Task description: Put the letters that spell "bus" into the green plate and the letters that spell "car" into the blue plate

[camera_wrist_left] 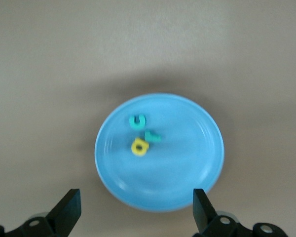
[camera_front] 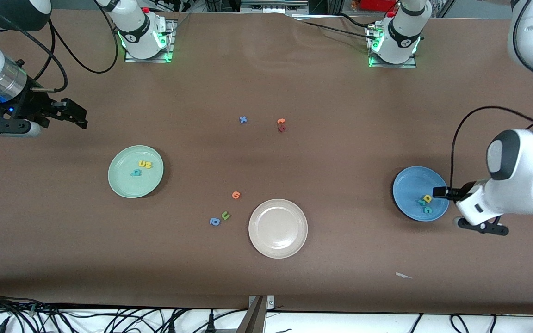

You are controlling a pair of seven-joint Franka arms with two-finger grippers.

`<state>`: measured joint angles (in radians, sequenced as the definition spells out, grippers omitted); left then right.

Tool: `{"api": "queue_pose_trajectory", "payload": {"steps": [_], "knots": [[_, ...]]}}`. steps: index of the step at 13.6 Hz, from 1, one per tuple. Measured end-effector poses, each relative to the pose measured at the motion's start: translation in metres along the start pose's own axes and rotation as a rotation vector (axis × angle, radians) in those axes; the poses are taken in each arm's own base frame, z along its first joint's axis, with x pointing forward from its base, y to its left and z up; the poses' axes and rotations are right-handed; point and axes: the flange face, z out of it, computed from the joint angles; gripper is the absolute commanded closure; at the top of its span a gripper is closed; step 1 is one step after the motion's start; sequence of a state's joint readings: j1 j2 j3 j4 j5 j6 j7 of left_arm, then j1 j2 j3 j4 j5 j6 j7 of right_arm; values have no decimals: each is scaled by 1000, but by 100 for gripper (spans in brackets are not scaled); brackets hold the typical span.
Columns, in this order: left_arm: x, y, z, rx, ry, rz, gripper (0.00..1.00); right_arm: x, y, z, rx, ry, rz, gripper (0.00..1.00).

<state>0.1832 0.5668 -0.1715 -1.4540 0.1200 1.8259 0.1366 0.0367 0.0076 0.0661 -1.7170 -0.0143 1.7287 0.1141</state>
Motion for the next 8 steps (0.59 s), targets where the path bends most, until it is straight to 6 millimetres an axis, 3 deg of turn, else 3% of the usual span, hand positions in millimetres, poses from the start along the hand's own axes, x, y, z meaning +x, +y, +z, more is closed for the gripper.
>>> {"api": "queue_pose_trajectory", "payload": {"steps": [2,6,8], "knots": [[-26,12,-36,11,27,-14,0,1,-2,-1,-7,11,-5,0],[-87,39,-129,16,93,-22,0,2,-2,-2,-8,19,-6,0],[-108,46,-163,25,141,-20,0,2,-2,-2,-8,19,-6,0]]}}
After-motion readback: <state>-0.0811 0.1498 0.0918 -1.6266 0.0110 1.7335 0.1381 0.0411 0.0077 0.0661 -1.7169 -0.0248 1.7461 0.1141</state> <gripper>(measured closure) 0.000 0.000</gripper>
